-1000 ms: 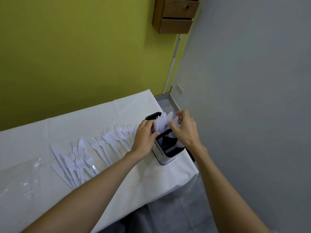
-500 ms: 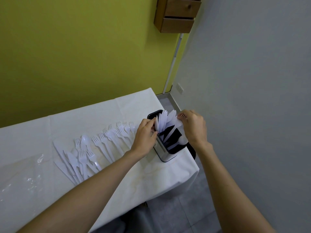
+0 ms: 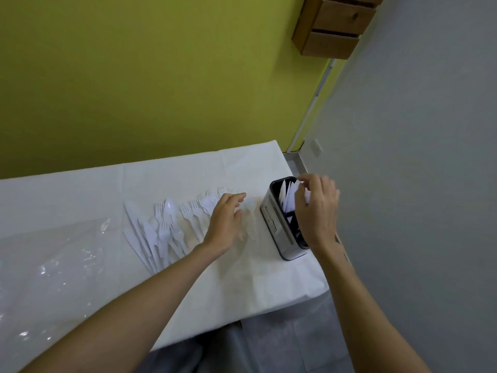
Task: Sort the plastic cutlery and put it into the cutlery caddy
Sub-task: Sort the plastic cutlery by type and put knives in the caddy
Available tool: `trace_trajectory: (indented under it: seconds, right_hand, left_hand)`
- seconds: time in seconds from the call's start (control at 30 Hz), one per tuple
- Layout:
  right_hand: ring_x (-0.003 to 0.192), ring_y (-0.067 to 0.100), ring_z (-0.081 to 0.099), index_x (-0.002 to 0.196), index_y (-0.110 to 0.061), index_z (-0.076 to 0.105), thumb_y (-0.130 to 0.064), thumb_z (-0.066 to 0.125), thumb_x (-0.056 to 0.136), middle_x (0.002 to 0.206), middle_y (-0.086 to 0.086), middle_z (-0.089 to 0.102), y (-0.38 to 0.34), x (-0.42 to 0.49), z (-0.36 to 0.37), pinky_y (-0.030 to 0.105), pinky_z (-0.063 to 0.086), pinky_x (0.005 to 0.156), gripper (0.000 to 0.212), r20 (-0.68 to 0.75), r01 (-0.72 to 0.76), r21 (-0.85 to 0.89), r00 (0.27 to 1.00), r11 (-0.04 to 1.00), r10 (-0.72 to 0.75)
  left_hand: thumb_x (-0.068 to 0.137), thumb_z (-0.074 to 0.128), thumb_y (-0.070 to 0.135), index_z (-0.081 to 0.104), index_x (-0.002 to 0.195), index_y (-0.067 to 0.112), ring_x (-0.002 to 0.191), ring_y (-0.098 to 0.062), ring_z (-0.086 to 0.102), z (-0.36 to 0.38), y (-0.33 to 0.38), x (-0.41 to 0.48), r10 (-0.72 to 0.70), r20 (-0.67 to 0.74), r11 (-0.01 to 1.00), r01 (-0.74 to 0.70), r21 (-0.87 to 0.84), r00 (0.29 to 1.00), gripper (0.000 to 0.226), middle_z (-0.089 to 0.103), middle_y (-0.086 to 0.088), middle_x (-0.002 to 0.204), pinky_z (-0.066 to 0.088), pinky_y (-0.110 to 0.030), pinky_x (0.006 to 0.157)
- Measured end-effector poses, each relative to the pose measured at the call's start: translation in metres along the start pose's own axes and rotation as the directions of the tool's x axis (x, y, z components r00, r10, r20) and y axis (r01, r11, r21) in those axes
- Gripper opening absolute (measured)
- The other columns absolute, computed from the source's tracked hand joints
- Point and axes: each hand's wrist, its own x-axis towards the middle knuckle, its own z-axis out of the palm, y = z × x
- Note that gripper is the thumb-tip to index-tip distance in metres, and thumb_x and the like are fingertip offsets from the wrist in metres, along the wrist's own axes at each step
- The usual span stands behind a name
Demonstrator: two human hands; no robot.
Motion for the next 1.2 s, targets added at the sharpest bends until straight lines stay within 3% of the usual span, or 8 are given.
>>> trace_trajectory:
  seconds: [0.2, 0.33, 0.4, 0.63, 0.87, 1.0, 1.13, 1.2]
  right_hand:
    - [0.091, 0.025, 0.055, 0.102, -0.004, 0.066, 0.004, 0.052, 0.085, 0.097, 0.01, 0.064, -0.062, -0.036, 0.051, 0.031, 0.044, 0.077, 0.023, 0.284, 0.107, 0.269, 0.941, 0.957, -0.185]
    - [0.11, 0.027, 0.056, 0.117, -0.011, 0.065, -0.009, 0.053, 0.094, 0.114, 0.008, 0.064, -0.088, -0.073, 0.091, 0.038, 0.052, 0.08, 0.026, 0.696, 0.014, 0.195, 0.703, 0.981, -0.148]
    - [0.119, 0.025, 0.049, 0.126, -0.015, 0.06, -0.018, 0.051, 0.098, 0.126, 0.006, 0.058, -0.102, -0.086, 0.105, 0.036, 0.051, 0.085, 0.029, 0.775, 0.03, 0.132, 0.62, 0.991, -0.123]
    - [0.119, 0.025, 0.045, 0.135, -0.021, 0.05, -0.025, 0.053, 0.098, 0.13, 0.007, 0.047, -0.129, -0.104, 0.142, 0.035, 0.05, 0.081, 0.037, 0.793, -0.041, 0.008, 0.609, 0.999, 0.019]
    - [0.115, 0.027, 0.051, 0.127, -0.013, 0.058, -0.016, 0.056, 0.097, 0.124, 0.009, 0.054, -0.107, -0.098, 0.143, 0.037, 0.053, 0.08, 0.031, 0.704, -0.197, -0.011, 0.695, 0.98, 0.148]
    - [0.113, 0.019, 0.048, 0.119, -0.014, 0.059, -0.03, 0.062, 0.093, 0.121, 0.003, 0.05, -0.11, -0.099, 0.14, 0.029, 0.049, 0.072, 0.03, 0.663, -0.203, 0.016, 0.735, 0.979, 0.142]
    - [0.079, 0.015, 0.06, 0.092, -0.017, 0.063, -0.044, 0.068, 0.087, 0.088, -0.003, 0.063, -0.13, -0.108, 0.148, 0.026, 0.05, 0.068, 0.028, 0.865, -0.252, 0.105, 0.501, 0.962, 0.037]
    - [0.072, 0.016, 0.06, 0.084, -0.017, 0.062, -0.043, 0.069, 0.086, 0.078, -0.003, 0.064, -0.131, -0.111, 0.153, 0.028, 0.051, 0.068, 0.027, 0.888, -0.282, 0.096, 0.458, 0.955, 0.046]
  left_hand:
    - [0.095, 0.046, -0.001, 0.057, 0.125, 0.014, 0.118, -0.016, 0.051, -0.049, -0.066, -0.035, -0.171, -0.132, 0.98, 0.183, 0.082, 0.976, 0.035, 0.055, -0.001, 0.123, 0.039, -0.023, 0.098]
    - [0.094, 0.046, 0.001, 0.058, 0.123, 0.016, 0.122, -0.019, 0.045, -0.072, -0.1, -0.06, -0.26, -0.2, 0.948, 0.289, 0.136, 0.945, 0.034, 0.055, -0.001, 0.124, 0.034, -0.02, 0.098]
    - [0.094, 0.047, 0.001, 0.058, 0.123, 0.015, 0.121, -0.02, 0.044, -0.079, -0.112, -0.071, -0.281, -0.219, 0.935, 0.318, 0.156, 0.934, 0.034, 0.056, -0.001, 0.123, 0.032, -0.018, 0.096]
    - [0.093, 0.051, 0.002, 0.061, 0.118, 0.017, 0.113, -0.016, 0.047, -0.086, -0.137, -0.092, -0.275, -0.23, 0.937, 0.314, 0.156, 0.934, 0.031, 0.058, 0.002, 0.115, 0.033, -0.015, 0.094]
    - [0.094, 0.05, 0.003, 0.061, 0.116, 0.017, 0.109, -0.01, 0.044, -0.083, -0.134, -0.084, -0.245, -0.218, 0.954, 0.275, 0.121, 0.945, 0.029, 0.057, 0.007, 0.114, 0.03, -0.011, 0.092]
    - [0.093, 0.05, 0.002, 0.061, 0.115, 0.017, 0.105, -0.008, 0.043, -0.084, -0.132, -0.08, -0.253, -0.243, 0.952, 0.286, 0.111, 0.936, 0.029, 0.054, 0.006, 0.11, 0.032, -0.01, 0.089]
    - [0.09, 0.056, 0.003, 0.06, 0.11, 0.016, 0.102, -0.01, 0.045, -0.084, -0.133, -0.081, -0.3, -0.273, 0.937, 0.336, 0.096, 0.914, 0.024, 0.048, 0.007, 0.104, 0.037, -0.015, 0.086]
    - [0.088, 0.063, 0.01, 0.059, 0.107, 0.015, 0.101, -0.012, 0.046, -0.084, -0.136, -0.08, -0.34, -0.269, 0.922, 0.375, 0.092, 0.901, 0.02, 0.045, 0.008, 0.102, 0.041, -0.019, 0.086]
